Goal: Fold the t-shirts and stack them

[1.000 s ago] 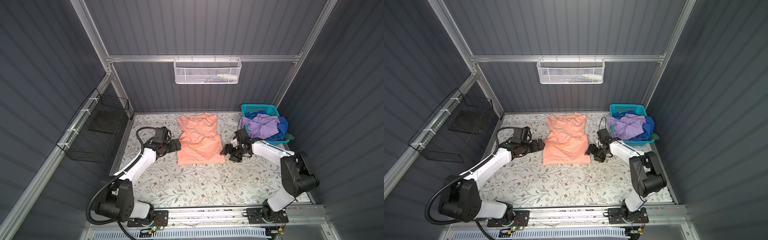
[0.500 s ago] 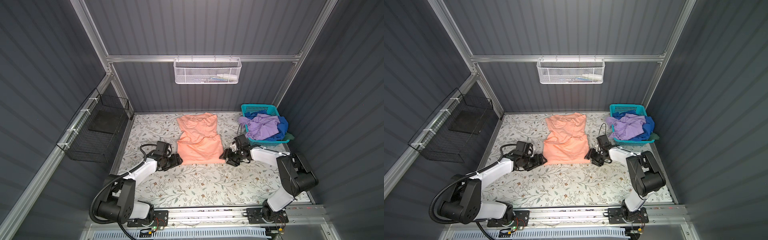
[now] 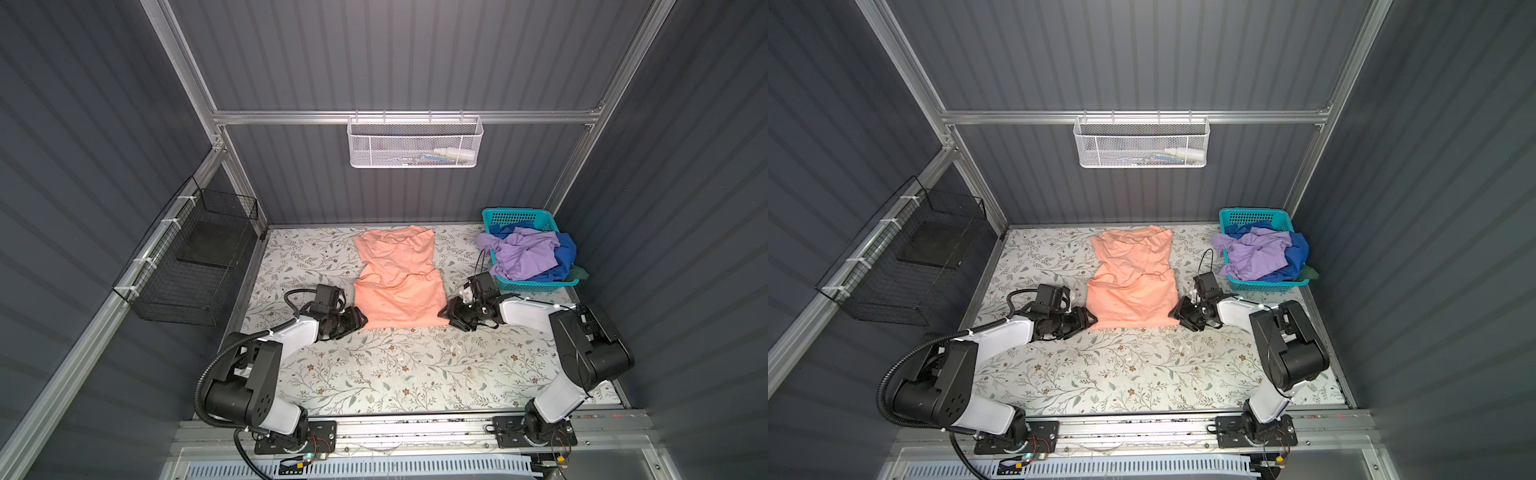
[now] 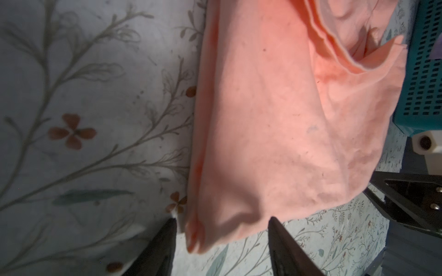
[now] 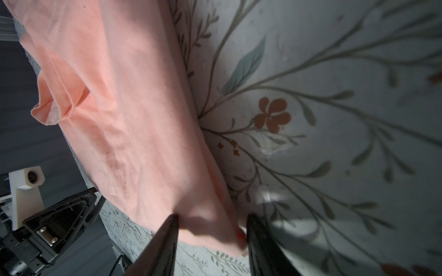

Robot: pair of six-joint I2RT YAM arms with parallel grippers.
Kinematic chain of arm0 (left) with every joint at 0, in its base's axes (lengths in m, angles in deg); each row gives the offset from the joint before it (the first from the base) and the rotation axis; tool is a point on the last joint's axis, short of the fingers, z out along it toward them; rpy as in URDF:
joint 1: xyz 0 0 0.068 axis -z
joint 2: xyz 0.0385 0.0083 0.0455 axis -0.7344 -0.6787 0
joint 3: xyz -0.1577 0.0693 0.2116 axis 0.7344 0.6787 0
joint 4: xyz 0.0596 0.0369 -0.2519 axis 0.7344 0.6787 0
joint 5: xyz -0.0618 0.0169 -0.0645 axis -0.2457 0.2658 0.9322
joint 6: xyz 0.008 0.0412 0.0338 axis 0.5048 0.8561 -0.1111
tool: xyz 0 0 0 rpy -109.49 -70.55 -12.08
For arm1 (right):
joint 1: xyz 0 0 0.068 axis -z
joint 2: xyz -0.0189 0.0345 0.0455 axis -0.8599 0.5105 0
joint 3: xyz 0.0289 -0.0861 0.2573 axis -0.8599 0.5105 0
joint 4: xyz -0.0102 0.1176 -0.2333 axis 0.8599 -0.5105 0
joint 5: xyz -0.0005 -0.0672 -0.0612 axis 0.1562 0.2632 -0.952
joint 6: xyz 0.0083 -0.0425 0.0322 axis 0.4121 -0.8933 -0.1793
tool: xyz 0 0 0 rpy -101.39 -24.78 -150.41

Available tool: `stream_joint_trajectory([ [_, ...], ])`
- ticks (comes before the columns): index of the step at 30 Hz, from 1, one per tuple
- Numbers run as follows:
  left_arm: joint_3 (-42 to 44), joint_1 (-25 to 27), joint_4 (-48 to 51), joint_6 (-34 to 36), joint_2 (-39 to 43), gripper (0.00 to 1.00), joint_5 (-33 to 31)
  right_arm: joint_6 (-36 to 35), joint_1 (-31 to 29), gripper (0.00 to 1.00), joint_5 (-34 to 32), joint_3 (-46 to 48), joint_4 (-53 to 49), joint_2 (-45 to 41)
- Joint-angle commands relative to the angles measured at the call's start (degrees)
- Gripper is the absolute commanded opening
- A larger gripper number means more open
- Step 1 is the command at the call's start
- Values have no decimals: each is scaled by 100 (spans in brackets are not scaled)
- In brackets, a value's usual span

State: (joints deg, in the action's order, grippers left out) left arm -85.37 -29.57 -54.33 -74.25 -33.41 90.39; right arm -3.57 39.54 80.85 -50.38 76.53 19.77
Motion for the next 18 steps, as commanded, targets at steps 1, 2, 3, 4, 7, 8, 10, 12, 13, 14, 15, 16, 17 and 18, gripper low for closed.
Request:
stream_joint_trajectory([
  [1,-7,32,167,-46,-471,51,-13,116,-77,43,-18,126,-15,165],
  [2,-38,32,130,-67,-526,47,8,113,-85,41,-22,124,-10,140],
  [3,-62,31,89,-83,-588,35,18,128,-84,39,-21,126,10,134],
  [4,-82,32,47,-83,-643,21,20,114,-85,37,-10,111,29,129],
  [7,-348,26,212,75,-780,0,-101,-167,-41,25,105,-59,-192,173],
  [8,-452,25,261,125,-814,0,-96,-229,-9,20,126,-109,-277,165],
  [10,-657,32,310,219,-850,0,18,-332,45,10,220,-158,-304,75],
  [12,-794,31,326,245,-843,0,227,-371,62,2,321,-249,-319,1],
  [13,-853,29,387,255,-819,0,313,-381,62,0,371,-308,-348,-34],
  [14,-919,30,464,282,-785,0,361,-374,65,0,421,-359,-363,-59],
  [15,-993,27,584,308,-721,0,422,-356,66,0,487,-402,-363,-90],
  [16,-1029,32,696,340,-611,0,475,-340,66,0,530,-433,-369,-130],
  [17,-1056,32,802,364,-481,0,494,-316,66,0,556,-444,-368,-175],
  [18,-1089,31,942,389,-302,0,473,-295,66,0,597,-445,-366,-239],
])
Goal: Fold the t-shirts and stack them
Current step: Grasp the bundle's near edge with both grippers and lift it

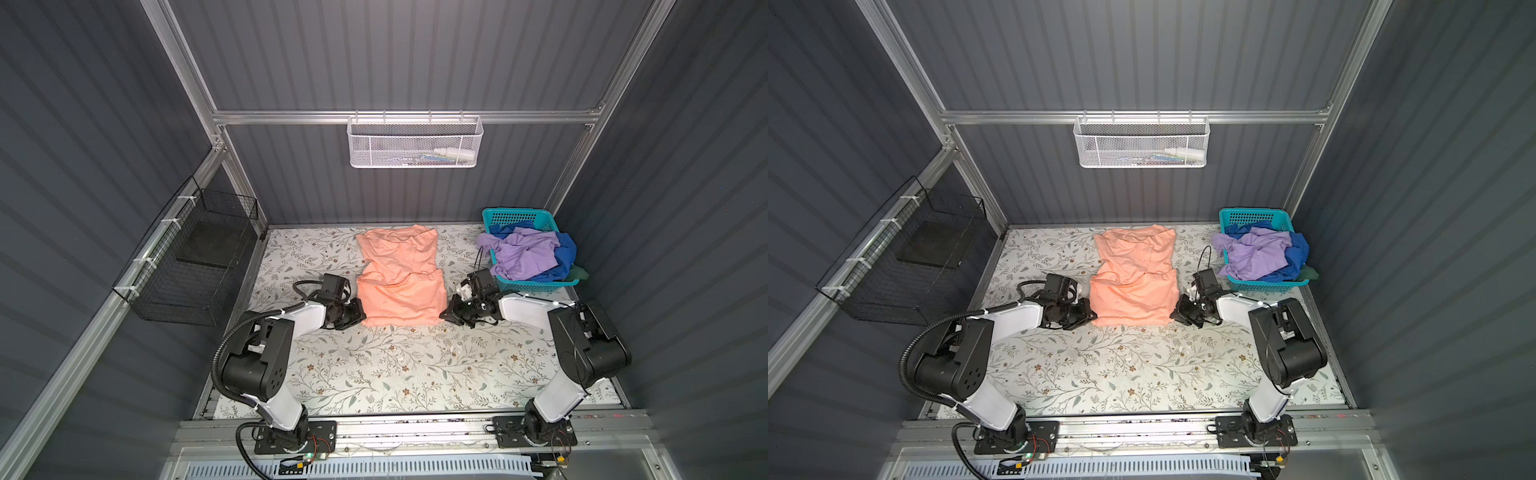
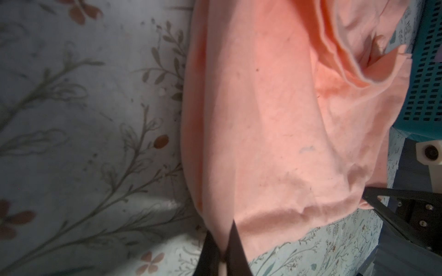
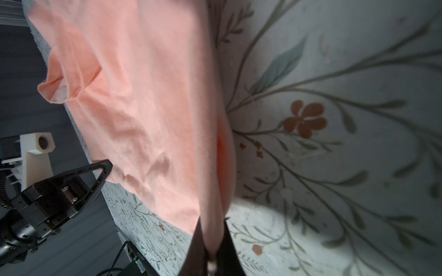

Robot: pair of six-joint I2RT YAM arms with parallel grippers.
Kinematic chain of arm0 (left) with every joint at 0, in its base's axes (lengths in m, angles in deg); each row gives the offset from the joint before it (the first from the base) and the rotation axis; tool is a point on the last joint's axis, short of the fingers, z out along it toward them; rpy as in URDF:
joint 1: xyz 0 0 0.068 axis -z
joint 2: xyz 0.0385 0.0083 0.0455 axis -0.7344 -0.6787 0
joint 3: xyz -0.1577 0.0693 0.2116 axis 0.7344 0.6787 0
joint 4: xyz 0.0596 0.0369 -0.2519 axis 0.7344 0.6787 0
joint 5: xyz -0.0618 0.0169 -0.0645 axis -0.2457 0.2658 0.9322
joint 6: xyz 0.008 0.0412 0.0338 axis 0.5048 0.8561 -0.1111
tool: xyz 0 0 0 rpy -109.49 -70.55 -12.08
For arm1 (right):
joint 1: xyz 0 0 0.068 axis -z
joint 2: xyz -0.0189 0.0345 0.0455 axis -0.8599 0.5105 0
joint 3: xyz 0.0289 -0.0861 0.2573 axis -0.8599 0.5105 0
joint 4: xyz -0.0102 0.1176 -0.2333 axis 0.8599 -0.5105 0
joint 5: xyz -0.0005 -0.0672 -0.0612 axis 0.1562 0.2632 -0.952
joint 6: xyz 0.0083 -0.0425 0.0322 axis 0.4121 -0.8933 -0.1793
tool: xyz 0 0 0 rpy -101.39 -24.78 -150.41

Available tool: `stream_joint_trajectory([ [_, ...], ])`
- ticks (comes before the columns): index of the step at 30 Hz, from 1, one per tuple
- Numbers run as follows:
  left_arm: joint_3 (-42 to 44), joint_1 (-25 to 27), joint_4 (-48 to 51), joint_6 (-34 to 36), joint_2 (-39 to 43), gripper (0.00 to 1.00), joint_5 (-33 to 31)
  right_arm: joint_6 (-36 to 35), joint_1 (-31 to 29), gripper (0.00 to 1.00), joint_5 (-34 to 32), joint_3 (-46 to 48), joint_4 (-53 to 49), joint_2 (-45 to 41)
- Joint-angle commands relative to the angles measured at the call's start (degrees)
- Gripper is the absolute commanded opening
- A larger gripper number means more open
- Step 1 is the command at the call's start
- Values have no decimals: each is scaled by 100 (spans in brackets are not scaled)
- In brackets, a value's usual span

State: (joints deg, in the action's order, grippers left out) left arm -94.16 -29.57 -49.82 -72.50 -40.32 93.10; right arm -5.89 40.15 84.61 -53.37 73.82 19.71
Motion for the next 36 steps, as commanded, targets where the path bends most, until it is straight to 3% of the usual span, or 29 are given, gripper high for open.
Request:
stream_joint_trajectory([
  [1,-249,28,652,246,599,0,189,-61,0,0,230,-166,-142,-310],
  [7,-498,25,1448,418,1626,0,-82,-78,-42,0,68,-190,-674,-1072],
  [15,-400,28,1855,373,2255,0,21,-40,-329,0,-380,-36,-1467,-2228],
  [25,353,41,1886,-214,4018,0,-30,272,-1209,0,-1227,15,-2335,-3363],
  [32,129,41,2298,-358,4568,0,214,699,-1804,0,-1820,-74,-2632,-3983],
  [36,-106,41,2634,-352,4739,0,15,804,-2049,0,-1987,-221,-2738,-4065],
])
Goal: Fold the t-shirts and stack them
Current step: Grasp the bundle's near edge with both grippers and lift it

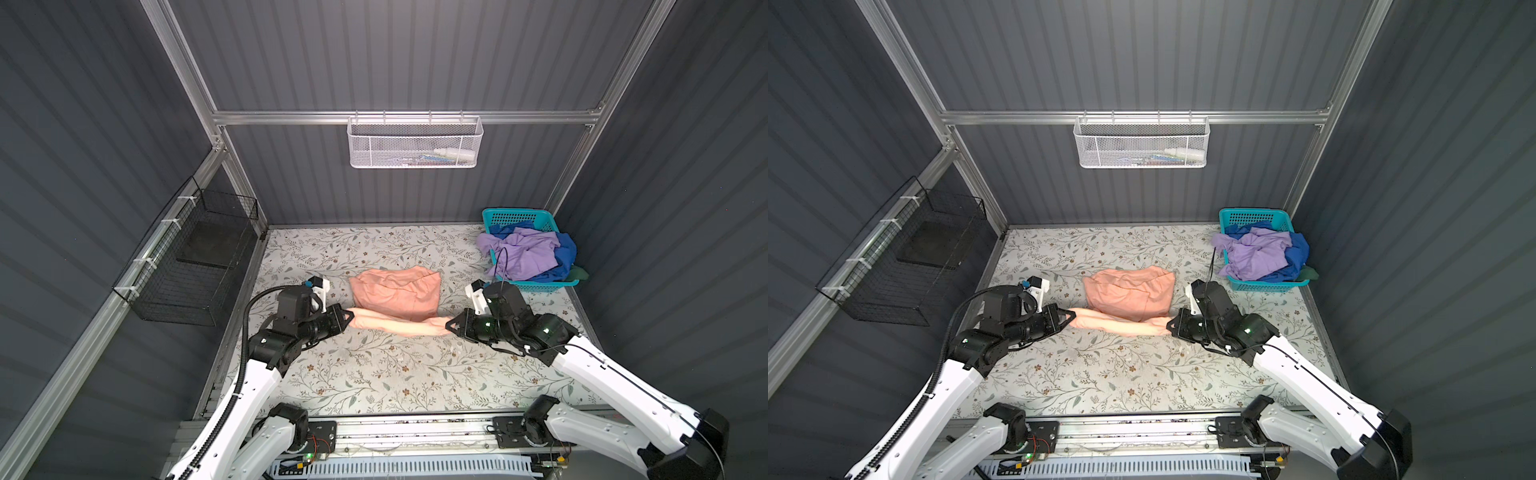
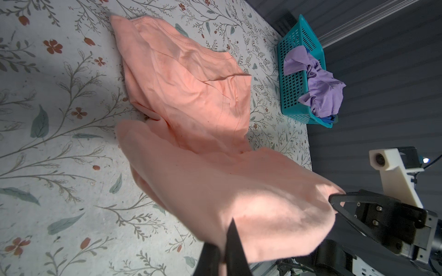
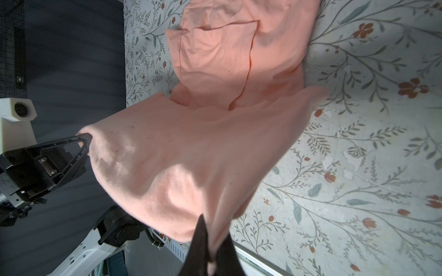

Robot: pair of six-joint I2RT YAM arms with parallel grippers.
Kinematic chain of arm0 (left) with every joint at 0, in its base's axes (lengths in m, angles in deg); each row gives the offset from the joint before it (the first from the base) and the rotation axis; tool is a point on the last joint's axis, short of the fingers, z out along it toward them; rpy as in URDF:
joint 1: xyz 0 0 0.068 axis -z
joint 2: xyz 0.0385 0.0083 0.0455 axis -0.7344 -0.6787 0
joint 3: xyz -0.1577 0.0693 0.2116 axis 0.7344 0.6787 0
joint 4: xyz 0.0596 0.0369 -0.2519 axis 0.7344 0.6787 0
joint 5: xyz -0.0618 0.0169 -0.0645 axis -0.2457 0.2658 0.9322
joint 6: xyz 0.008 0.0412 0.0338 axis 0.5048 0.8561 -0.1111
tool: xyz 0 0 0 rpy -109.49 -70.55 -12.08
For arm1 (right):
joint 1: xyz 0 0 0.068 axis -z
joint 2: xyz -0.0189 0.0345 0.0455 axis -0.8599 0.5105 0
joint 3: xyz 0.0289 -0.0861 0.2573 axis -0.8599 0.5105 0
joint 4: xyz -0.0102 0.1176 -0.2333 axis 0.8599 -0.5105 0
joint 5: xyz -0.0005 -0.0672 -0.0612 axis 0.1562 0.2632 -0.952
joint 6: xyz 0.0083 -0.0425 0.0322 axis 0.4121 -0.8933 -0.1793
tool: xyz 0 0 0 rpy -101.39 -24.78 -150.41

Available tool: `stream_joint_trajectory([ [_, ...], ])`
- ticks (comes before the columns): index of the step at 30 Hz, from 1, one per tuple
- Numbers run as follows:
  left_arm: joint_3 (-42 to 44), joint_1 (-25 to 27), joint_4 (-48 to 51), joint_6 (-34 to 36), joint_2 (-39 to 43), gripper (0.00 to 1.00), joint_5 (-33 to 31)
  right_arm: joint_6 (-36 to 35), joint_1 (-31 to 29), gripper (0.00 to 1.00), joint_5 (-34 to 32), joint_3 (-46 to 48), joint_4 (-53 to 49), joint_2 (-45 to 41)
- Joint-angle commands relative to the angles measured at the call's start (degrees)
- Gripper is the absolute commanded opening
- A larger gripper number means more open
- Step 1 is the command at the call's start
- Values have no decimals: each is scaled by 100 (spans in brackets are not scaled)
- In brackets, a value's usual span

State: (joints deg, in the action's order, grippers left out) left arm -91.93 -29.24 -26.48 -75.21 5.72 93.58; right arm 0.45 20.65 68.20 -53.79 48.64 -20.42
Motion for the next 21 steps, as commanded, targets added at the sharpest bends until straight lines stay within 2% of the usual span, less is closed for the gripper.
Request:
stream_joint_trajectory([
  [1,-364,8,332,-89,134,0,-30,171,-128,0,-395,-228,-264,-61],
  [5,-453,8,192,-309,189,0,295,146,-247,0,-682,-415,-522,-18],
  [9,-533,8,238,-327,207,0,149,92,-253,3,-705,-436,-399,75],
  [14,-446,8,-283,-641,-3,0,432,-3,-259,5,-708,-575,-425,307],
  [21,-437,8,-454,-665,-419,0,55,-323,-191,5,-801,-829,-321,704],
])
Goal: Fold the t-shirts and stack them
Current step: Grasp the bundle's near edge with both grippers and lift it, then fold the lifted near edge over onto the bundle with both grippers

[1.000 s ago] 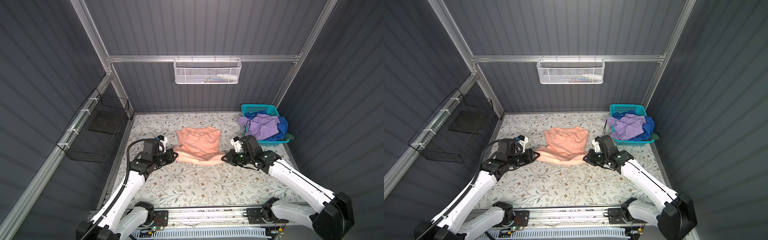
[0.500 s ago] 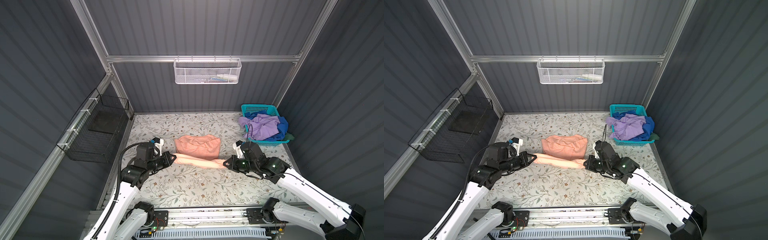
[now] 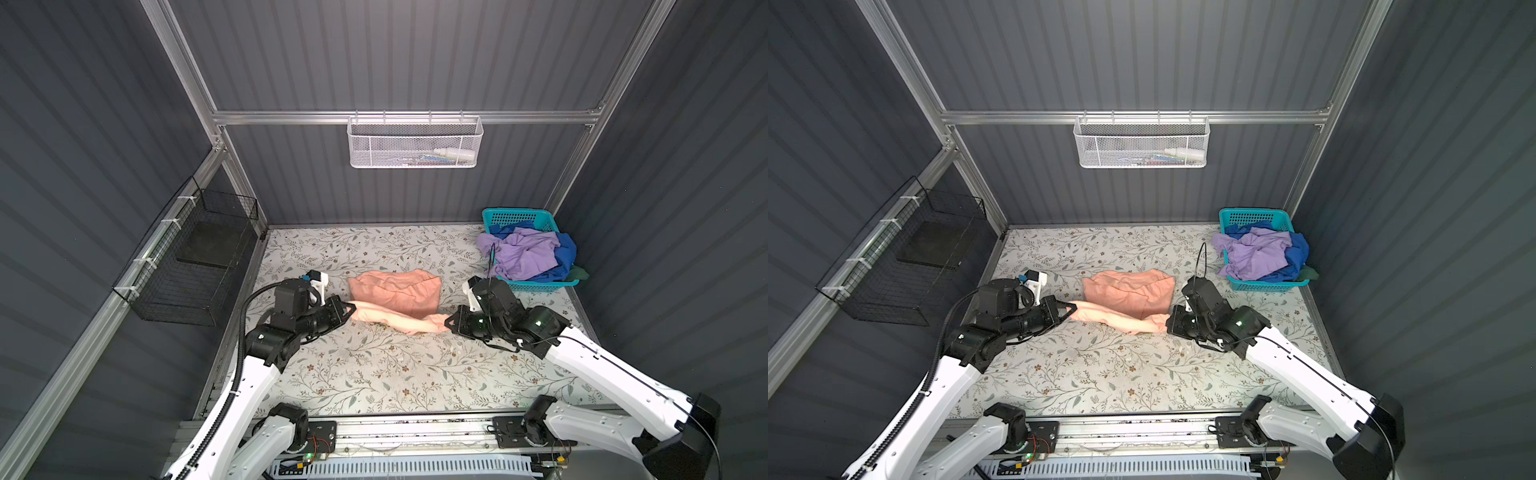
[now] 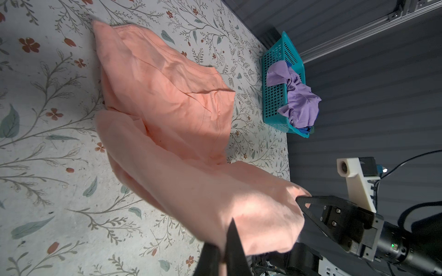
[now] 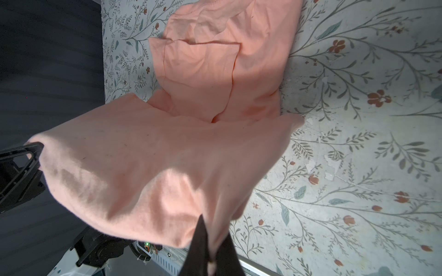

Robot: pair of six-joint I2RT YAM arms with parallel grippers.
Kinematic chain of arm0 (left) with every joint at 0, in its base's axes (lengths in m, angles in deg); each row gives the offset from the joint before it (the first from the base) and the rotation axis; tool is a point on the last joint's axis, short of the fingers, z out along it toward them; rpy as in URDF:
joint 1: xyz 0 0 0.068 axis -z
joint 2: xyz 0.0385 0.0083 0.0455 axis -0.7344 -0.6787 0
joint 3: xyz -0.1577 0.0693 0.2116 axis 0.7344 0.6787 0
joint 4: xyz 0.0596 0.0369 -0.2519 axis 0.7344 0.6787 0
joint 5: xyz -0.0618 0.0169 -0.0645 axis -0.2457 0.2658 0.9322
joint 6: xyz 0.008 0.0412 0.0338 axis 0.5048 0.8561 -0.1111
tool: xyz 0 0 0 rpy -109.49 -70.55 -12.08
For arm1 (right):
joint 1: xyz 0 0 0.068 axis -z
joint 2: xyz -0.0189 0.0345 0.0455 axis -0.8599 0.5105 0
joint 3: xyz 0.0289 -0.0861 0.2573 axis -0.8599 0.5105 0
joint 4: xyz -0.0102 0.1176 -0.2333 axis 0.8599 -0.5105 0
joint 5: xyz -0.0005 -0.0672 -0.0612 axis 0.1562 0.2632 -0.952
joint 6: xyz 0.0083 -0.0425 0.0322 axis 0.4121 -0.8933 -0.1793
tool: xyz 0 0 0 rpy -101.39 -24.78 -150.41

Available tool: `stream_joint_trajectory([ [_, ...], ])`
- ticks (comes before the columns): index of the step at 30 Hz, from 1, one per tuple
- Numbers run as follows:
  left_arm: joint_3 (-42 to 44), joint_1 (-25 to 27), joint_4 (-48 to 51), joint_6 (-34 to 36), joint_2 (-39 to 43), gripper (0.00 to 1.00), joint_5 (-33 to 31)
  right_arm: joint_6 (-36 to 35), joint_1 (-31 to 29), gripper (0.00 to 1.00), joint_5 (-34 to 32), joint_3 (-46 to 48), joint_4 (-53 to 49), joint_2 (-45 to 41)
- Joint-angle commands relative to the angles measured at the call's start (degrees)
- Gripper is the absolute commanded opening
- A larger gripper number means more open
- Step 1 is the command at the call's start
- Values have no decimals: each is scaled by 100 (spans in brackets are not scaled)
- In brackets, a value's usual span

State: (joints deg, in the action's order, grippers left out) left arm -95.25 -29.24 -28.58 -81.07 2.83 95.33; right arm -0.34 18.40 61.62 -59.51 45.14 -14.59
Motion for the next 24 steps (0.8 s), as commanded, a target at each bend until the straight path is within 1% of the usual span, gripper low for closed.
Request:
stream_joint_trajectory([
  [1,-113,8,-270,-78,-202,0,-183,-271,55,4,-156,-286,76,258],
  [4,-144,8,-402,-43,-473,0,-317,-415,246,4,50,-396,321,600],
  [7,-208,8,-465,53,-768,0,-389,-616,387,4,65,-666,348,1008],
  [8,-226,2,-502,98,-864,0,-564,-678,443,4,75,-759,347,1150],
  [10,-270,7,-568,171,-1052,0,-707,-786,561,4,161,-864,429,1436],
  [12,-330,0,-591,262,-1211,0,-928,-840,756,4,389,-914,594,1730],
  [14,-415,0,-646,333,-1366,0,-1069,-881,907,3,552,-1000,692,1996],
  [16,-497,0,-720,387,-1500,0,-1180,-955,999,3,561,-1109,696,2214],
  [21,-735,0,-955,540,-1955,0,-1254,-1063,1175,4,635,-1313,746,2629],
  [24,-1040,0,-864,730,-2364,0,-1253,-1099,1250,5,684,-1417,789,2798],
])
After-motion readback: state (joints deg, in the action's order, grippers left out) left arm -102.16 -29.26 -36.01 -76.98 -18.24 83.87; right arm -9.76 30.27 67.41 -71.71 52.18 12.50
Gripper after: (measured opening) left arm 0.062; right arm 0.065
